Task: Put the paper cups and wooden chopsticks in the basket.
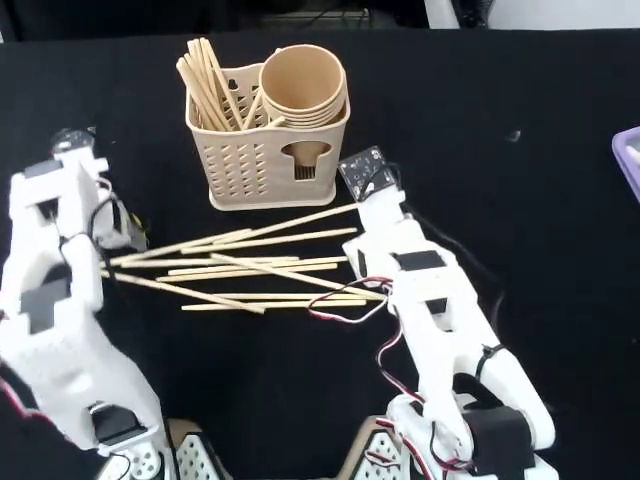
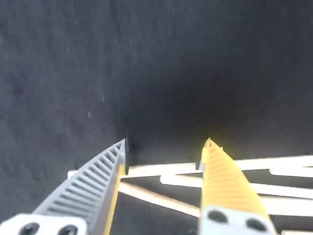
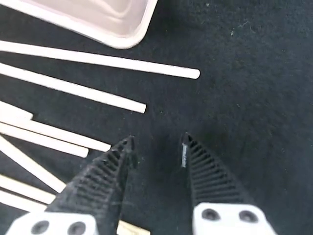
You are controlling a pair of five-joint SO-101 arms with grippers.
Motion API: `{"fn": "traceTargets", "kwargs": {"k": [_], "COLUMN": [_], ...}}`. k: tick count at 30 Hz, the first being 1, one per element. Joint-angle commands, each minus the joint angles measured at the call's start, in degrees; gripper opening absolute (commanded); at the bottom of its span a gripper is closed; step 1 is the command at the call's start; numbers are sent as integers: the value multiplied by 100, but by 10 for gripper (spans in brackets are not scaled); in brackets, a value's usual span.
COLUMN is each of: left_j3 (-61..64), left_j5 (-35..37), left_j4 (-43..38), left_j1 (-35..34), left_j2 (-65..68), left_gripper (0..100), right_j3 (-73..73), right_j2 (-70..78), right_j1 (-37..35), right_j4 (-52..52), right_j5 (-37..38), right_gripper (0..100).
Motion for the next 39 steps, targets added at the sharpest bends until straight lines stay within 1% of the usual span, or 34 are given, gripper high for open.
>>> {"fn": "traceTargets", "kwargs": {"k": [1, 4, 6, 11, 14, 18, 21, 23, 27, 29, 31, 35, 39], "left_j3": [2527, 3626, 4066, 4690, 5130, 5974, 6703, 7081, 7565, 7679, 7688, 7705, 7705], "left_j5": [-97, -97, -62, -44, -44, -44, -53, -79, -53, -53, -53, -44, -44], "left_j4": [-1433, -2207, -2435, -2426, -2426, -2426, -2435, -2435, -2435, -2435, -2435, -2435, -2435], "left_j1": [418, 532, 532, 268, 4, -330, -426, -426, -382, -382, -418, -418, -418], "left_j2": [-1767, -2752, -3367, -4897, -5846, -6910, -7508, -7745, -7947, -7947, -7974, -7947, -7947], "left_gripper": [245, 245, 246, 246, 247, 248, 249, 250, 250, 248, 246, 245, 245], "right_j3": [-13, -4, -4, -4, -13, -40, -13, -4, -4, 4, 4, 4, 13], "right_j2": [-4, -4, -4, -4, -40, -57, -48, -13, -4, -4, -4, -4, 4], "right_j1": [53, 53, 53, -53, -448, -1002, -1292, -1407, -1451, -1459, -1477, -1820, -1837], "right_j4": [-149, -149, -149, -97, 246, 686, 853, 932, 1160, 1222, 1380, 1802, 1969], "right_j5": [-18, -18, -18, 62, 563, 888, 1486, 1758, 1855, 1960, 2251, 2787, 2945], "right_gripper": [152, 152, 152, 155, 156, 156, 157, 171, 265, 267, 252, 226, 226]}}
